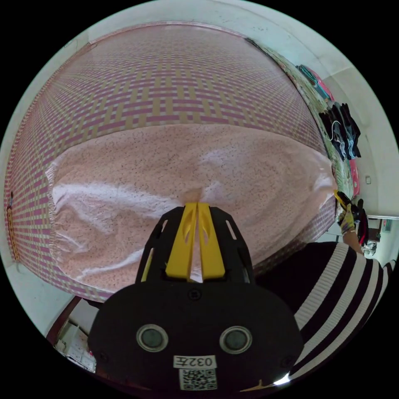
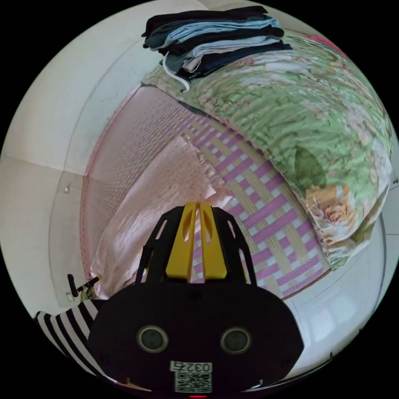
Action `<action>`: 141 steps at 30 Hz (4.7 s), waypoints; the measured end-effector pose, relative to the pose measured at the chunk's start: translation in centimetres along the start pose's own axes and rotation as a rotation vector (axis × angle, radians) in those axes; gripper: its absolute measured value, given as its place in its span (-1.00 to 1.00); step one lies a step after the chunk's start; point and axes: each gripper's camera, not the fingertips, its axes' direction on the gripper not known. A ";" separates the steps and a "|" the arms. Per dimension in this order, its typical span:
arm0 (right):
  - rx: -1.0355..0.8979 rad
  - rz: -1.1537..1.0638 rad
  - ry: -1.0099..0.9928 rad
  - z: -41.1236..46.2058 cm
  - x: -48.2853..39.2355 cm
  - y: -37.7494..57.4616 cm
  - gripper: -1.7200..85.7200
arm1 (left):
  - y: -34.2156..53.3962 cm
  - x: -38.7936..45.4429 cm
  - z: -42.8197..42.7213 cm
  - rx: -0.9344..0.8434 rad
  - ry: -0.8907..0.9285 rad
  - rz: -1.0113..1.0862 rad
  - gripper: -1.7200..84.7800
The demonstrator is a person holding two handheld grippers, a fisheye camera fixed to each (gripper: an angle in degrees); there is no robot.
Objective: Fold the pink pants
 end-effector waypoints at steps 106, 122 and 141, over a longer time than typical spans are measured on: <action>-0.220 -0.187 -0.013 17.5 -10.2 -23.4 -0.96 | 1.5 -1.4 9.9 -0.253 0.250 0.217 -0.98; -0.074 0.193 -0.315 16.5 -0.6 -23.0 -0.85 | -0.3 2.9 15.3 -0.124 0.381 0.317 -0.98; -0.284 -0.445 -0.268 26.0 -13.8 -5.7 -0.81 | 0.7 0.7 17.6 -0.175 -0.198 0.860 -0.96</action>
